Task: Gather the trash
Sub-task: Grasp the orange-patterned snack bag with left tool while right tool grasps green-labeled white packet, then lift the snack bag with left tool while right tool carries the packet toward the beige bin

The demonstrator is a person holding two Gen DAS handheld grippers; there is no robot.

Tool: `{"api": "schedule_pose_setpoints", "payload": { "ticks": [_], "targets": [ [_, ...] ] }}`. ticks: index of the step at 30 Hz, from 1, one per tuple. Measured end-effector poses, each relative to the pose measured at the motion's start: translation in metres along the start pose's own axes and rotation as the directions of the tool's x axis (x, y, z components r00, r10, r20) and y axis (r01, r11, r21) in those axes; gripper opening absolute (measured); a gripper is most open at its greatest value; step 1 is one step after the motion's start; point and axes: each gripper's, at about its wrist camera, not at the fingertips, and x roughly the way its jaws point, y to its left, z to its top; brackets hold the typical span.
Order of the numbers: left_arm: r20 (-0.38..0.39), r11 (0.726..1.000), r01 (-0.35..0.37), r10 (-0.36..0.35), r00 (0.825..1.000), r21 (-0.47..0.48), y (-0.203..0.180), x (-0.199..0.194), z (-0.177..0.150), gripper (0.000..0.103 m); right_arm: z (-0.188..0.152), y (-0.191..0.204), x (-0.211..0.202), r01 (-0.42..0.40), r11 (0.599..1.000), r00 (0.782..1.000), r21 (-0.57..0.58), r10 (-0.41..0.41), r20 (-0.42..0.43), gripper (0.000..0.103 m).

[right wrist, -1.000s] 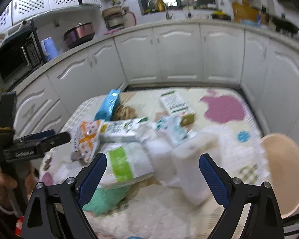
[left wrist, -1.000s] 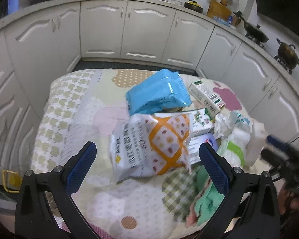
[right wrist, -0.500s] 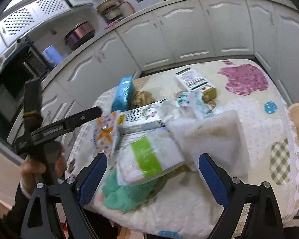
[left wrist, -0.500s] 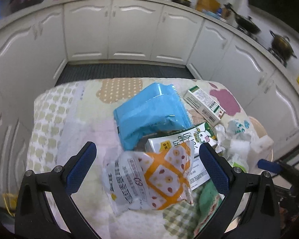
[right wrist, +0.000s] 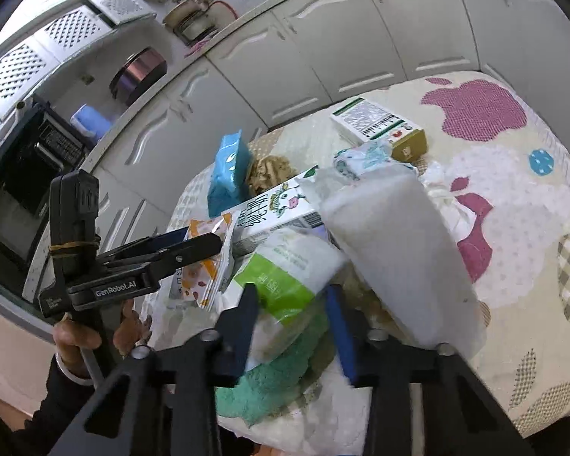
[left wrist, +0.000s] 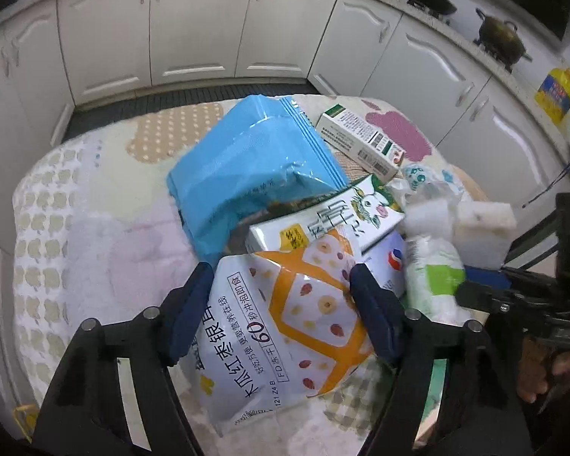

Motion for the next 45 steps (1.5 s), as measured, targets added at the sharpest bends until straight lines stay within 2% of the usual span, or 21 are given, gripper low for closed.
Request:
{"api": "schedule_pose_setpoints", "payload": {
  "ticks": [2,9,10,11,16,18,20,22,23,24,25,27,30,33,36,37,39,40,41,42,45],
  "targets": [
    [0.011,1.000,0.003,-0.003,1.000,-0.007,0.001,-0.007,-0.005,0.054,0.000,0.005,-0.004,0.012,0.999,1.000,-0.030,-0.011,0.022,0.011],
    [0.075,0.997,-0.077,0.078,0.994,-0.011,-0.001,-0.045,-0.014,0.029,-0.002,0.012,-0.021,0.010,0.996,0.998,-0.091,-0.004,0.061,0.006],
    [0.089,0.996,-0.083,0.084,0.992,-0.018,-0.002,-0.050,-0.014,0.022,-0.002,0.012,-0.022,0.003,0.996,0.998,-0.092,0.002,0.062,0.005],
    [0.095,0.996,-0.091,0.092,0.991,-0.019,-0.002,-0.053,-0.014,0.004,-0.003,0.013,-0.025,0.000,0.995,0.998,-0.098,0.006,0.065,0.005],
    [0.095,0.996,-0.085,0.087,0.992,-0.021,-0.006,-0.058,-0.015,0.004,-0.004,0.018,-0.033,0.001,0.992,0.997,-0.127,0.008,0.071,0.004],
    [0.072,0.996,-0.084,0.086,0.994,-0.027,-0.007,-0.051,-0.017,0.005,-0.003,0.013,-0.028,0.009,0.995,0.999,-0.096,-0.006,0.034,0.004],
    [0.046,0.998,-0.041,0.042,0.998,-0.038,-0.007,-0.045,-0.020,0.008,-0.003,0.006,-0.025,0.004,0.999,1.000,-0.051,-0.003,0.020,0.005],
    [0.024,0.998,0.022,-0.020,1.000,-0.065,-0.004,-0.046,-0.026,0.033,-0.004,-0.001,-0.022,-0.020,1.000,1.000,-0.004,0.020,0.006,0.013],
    [0.022,0.996,0.044,-0.043,0.999,-0.076,-0.004,-0.048,-0.029,0.054,-0.004,-0.002,-0.021,-0.025,1.000,1.000,0.006,0.025,0.005,0.029],
    [0.026,0.993,0.073,-0.071,0.997,-0.091,-0.003,-0.050,-0.033,0.061,-0.003,-0.003,-0.020,-0.030,0.999,1.000,0.015,0.030,0.004,0.039],
    [0.031,0.990,0.097,-0.094,0.995,-0.104,-0.001,-0.054,-0.037,0.061,-0.003,-0.003,-0.018,-0.036,0.999,0.999,0.024,0.036,0.005,0.052],
    [0.020,0.991,0.077,-0.076,0.997,-0.109,0.000,-0.058,-0.044,0.062,-0.002,0.000,-0.013,-0.046,0.999,0.999,0.028,0.045,0.011,0.053],
    [0.011,0.995,-0.031,0.032,0.999,-0.094,0.003,-0.061,-0.055,0.062,0.001,0.007,-0.005,-0.064,0.998,0.998,0.018,0.064,-0.002,0.053],
    [-0.051,0.991,-0.049,0.042,0.998,-0.126,0.011,-0.049,-0.067,0.063,0.006,0.010,0.004,-0.065,0.998,0.998,0.008,0.065,-0.001,0.052],
    [-0.091,0.988,-0.024,0.011,0.996,-0.153,0.013,-0.035,-0.078,0.063,0.008,0.013,0.011,-0.059,0.998,0.998,-0.013,0.059,0.003,0.029],
    [-0.084,0.987,-0.008,-0.005,0.996,-0.161,0.013,-0.034,-0.080,0.063,0.007,0.014,0.011,-0.068,0.997,0.998,-0.022,0.068,0.004,0.015],
    [-0.069,0.987,0.004,-0.015,0.998,-0.158,0.009,-0.034,-0.081,0.061,0.007,0.015,0.007,-0.067,0.997,0.998,-0.043,0.067,0.011,0.008],
    [-0.064,0.989,0.015,-0.025,0.998,-0.149,0.006,-0.033,-0.081,0.057,0.006,0.016,0.006,-0.068,0.996,0.998,-0.053,0.069,0.015,0.007],
    [-0.064,0.990,0.030,-0.040,0.997,-0.141,0.003,-0.031,-0.081,0.040,0.006,0.017,0.003,-0.069,0.996,0.997,-0.062,0.070,0.019,0.005],
    [-0.068,0.990,0.034,-0.043,0.997,-0.136,0.000,-0.031,-0.081,0.031,0.005,0.019,-0.001,-0.070,0.995,0.997,-0.074,0.072,0.028,0.004],
    [-0.045,0.993,0.001,-0.007,0.999,-0.120,-0.005,-0.036,-0.079,0.017,0.004,0.022,-0.012,-0.067,0.993,0.996,-0.102,0.072,0.048,0.001]
  ]
}}
